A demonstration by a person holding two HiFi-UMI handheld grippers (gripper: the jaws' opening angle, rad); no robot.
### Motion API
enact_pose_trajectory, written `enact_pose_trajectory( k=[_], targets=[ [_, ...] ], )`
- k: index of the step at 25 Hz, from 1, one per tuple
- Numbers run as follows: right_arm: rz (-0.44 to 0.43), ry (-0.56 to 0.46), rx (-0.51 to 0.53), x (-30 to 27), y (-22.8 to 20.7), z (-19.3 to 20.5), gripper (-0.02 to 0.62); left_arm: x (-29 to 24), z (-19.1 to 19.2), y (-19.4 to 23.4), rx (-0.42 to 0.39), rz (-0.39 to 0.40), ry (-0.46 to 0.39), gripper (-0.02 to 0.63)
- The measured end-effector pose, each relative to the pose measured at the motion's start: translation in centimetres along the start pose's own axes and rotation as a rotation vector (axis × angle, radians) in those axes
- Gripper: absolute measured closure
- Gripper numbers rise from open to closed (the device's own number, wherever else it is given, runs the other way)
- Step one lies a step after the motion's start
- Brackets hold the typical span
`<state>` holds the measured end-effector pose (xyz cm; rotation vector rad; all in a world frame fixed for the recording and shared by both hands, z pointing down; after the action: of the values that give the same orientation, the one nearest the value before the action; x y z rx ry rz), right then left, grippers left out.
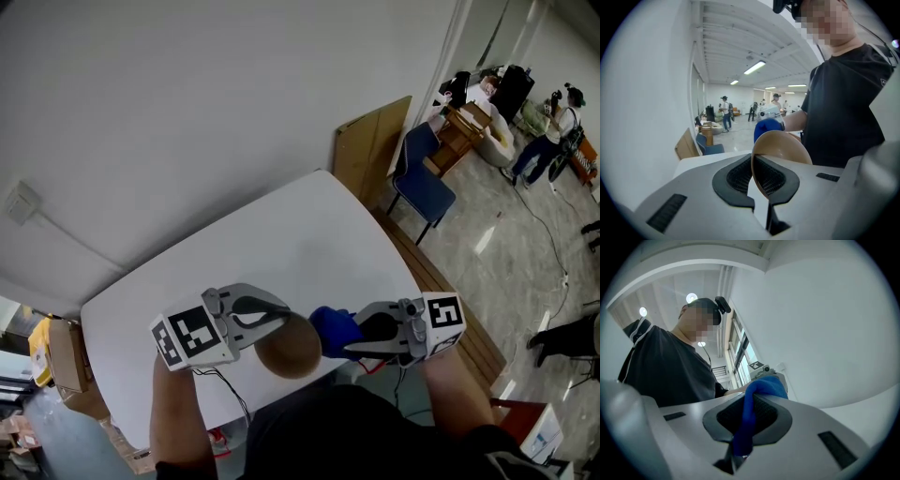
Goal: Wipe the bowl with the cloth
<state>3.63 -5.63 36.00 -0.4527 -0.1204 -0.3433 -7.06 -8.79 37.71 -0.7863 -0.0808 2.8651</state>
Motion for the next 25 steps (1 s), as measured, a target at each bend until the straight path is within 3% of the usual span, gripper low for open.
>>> enact_pose_trajectory(
  k=[3, 8, 13, 25],
  targets=[
    [0.037, -0.056, -0.009, 1.0, -0.1, -0.4, 0.561, -0.1, 2.1, 1.1, 0.097, -0.053, 0.027, 0.589],
    [0.065, -0.092, -0.014, 1.7, 0.0, -0.7, 0.561, -1.6, 8.1, 2.6, 0.243, -0.123, 0.179, 0.589],
    [0.117, -0.089, -0.031, 1.9, -0.2, 0.2, 0.561, -5.0, 12.8, 2.4, 0.427, -0.177, 0.201, 0.589],
    [0.331, -0.111, -0.106, 4.2, -1.7, 2.6, 0.561, -12.8, 20.0, 0.7, 0.609, -0.287, 0.244, 0.589]
  ],
)
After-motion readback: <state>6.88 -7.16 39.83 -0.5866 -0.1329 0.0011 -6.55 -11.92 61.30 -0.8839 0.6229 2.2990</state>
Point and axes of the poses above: the fingertips, and each gripper's own axes: x backward along the fingers, y to its left, z out of its underside, the point moved 2 cm from there along x, backward along the fingers, and after that the axes turned 7 degrees about -x, right-handed, at the moved point
